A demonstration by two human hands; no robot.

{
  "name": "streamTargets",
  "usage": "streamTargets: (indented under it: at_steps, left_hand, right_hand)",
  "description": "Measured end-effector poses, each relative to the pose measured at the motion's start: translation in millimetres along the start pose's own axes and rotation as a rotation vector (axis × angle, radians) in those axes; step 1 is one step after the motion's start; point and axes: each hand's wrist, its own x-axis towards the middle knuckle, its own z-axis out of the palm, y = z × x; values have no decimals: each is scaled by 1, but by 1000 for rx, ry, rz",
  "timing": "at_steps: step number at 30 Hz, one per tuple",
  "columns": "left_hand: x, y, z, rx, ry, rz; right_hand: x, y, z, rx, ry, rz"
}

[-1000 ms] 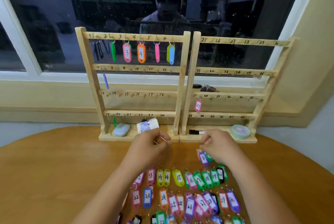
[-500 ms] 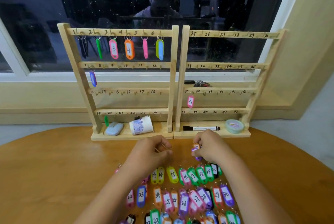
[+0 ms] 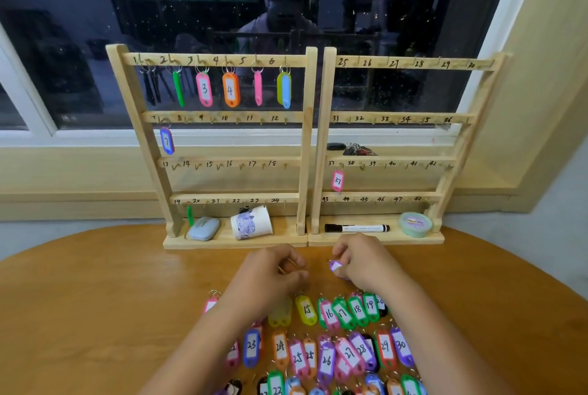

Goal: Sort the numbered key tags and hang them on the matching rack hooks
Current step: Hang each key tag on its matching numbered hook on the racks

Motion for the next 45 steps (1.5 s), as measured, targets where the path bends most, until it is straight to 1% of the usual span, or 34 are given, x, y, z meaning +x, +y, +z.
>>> streamTargets:
  at_steps: [3, 8, 14, 19, 22, 28, 30, 32, 35, 37, 41, 45]
  left_hand:
    - [0, -1, 0, -3, -3, -5]
    - [0, -1, -3, -37, 0, -4]
    - [-1, 0, -4, -37, -18, -5]
    - [-2, 4, -5, -49, -14, -16]
    - [-2, 5, -6, -55, -20, -26]
    - [-3, 5, -7, -83, -15, -49]
    - [-2, 3, -7, -100, 4, -68]
    - [-2, 3, -8, -152, 19, -109]
    - [-4, 10, -12, -420, 14, -152]
    - [-7, 17, -16, -575, 14, -145]
    - [-6, 22, -23, -732, 140, -98]
    - [-6, 23, -31, -762, 212, -63]
  right_hand:
    - [-3, -6, 5, 14, -5, -15]
    - [-2, -5, -4, 34, 19, 23]
    - [-1, -5, -7, -78, -58, 94]
    - [-2, -9, -6, -80, -49, 100]
    - [-7, -12, -5, -73, -43, 73]
    - [-11, -15, 0, -26, 30, -9]
    - [-10, -17, 1, 46, 26, -26]
    - [-12, -21, -1, 199, 18, -57]
    - [-18, -31, -5, 551, 10, -126]
    - [-24, -40, -6, 706, -13, -160]
    - [-34, -54, -10, 797, 19, -226]
    - [-41, -61, -13, 810, 10, -303]
